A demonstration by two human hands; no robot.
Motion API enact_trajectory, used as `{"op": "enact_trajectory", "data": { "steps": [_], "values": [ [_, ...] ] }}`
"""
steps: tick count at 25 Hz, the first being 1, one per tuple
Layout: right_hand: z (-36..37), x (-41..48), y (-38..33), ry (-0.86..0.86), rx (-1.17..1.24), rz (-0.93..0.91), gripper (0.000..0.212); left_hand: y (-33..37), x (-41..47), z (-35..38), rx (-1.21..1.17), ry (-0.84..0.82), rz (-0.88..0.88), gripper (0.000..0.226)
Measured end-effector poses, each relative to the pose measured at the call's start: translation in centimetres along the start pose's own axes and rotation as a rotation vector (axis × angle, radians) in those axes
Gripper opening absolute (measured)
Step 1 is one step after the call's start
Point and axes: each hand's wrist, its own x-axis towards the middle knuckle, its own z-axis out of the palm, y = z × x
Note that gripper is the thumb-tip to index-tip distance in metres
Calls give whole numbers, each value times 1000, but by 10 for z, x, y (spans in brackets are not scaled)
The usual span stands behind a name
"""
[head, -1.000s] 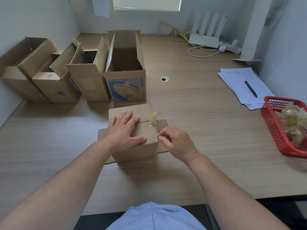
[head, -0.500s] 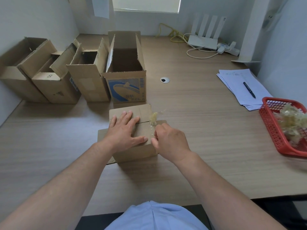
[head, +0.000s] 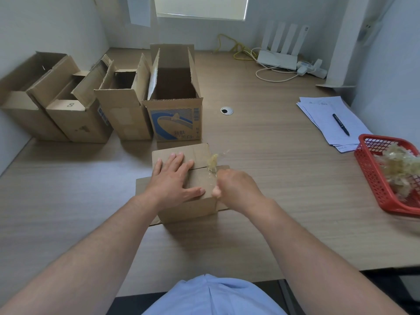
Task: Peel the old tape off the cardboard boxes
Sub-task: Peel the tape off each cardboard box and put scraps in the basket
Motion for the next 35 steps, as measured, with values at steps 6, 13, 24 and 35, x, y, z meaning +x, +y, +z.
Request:
{"op": "enact_trajectory", "data": {
  "steps": [6,13,24,35],
  "values": [
    [31,-14,35,-61,636,152,37,-7,-6,-2,227,-153,64,129],
    [31,-11,24,26,819,118,28,-10,-7,-31,-36,9,42,97],
    [-11,21,9,405,367,-71,36,-23,21,-69,-393,-144,-144,113],
    [-69,59,10,239,-263,-564,23,-26,33,-76,-427,-197,-100,115]
  ]
}}
